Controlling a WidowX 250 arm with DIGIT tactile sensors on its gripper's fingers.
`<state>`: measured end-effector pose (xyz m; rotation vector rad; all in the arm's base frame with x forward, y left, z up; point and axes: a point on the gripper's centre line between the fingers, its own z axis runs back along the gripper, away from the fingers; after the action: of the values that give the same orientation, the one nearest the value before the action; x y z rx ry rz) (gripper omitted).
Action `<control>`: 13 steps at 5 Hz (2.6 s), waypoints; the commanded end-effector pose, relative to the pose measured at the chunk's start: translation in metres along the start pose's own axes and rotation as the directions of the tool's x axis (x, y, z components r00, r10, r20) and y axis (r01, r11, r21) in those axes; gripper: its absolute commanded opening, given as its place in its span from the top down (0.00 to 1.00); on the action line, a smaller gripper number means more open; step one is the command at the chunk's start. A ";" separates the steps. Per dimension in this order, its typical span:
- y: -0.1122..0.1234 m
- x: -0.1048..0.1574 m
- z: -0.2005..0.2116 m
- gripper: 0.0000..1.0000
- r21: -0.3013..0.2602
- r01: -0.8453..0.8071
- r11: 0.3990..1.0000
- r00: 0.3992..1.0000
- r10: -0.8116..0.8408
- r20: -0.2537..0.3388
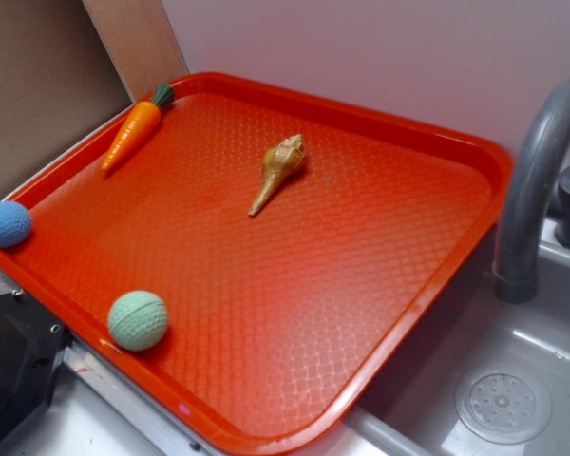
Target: Grab the blue ball.
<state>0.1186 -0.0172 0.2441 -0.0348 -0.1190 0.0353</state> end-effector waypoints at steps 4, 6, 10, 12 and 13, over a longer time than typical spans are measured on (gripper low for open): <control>0.090 0.012 -0.121 0.00 0.267 0.242 0.933 0.962 -0.194 -0.194; 0.157 -0.023 -0.170 0.00 0.217 0.181 0.959 0.940 -0.104 -0.326; 0.145 -0.032 -0.201 1.00 0.184 0.198 0.963 0.945 -0.137 -0.297; 0.145 -0.032 -0.202 1.00 0.189 0.183 0.965 0.953 -0.127 -0.275; 0.143 -0.033 -0.201 1.00 0.195 0.180 0.964 0.956 -0.125 -0.265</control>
<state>0.1113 0.1167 0.0321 0.1930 0.1392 -0.1184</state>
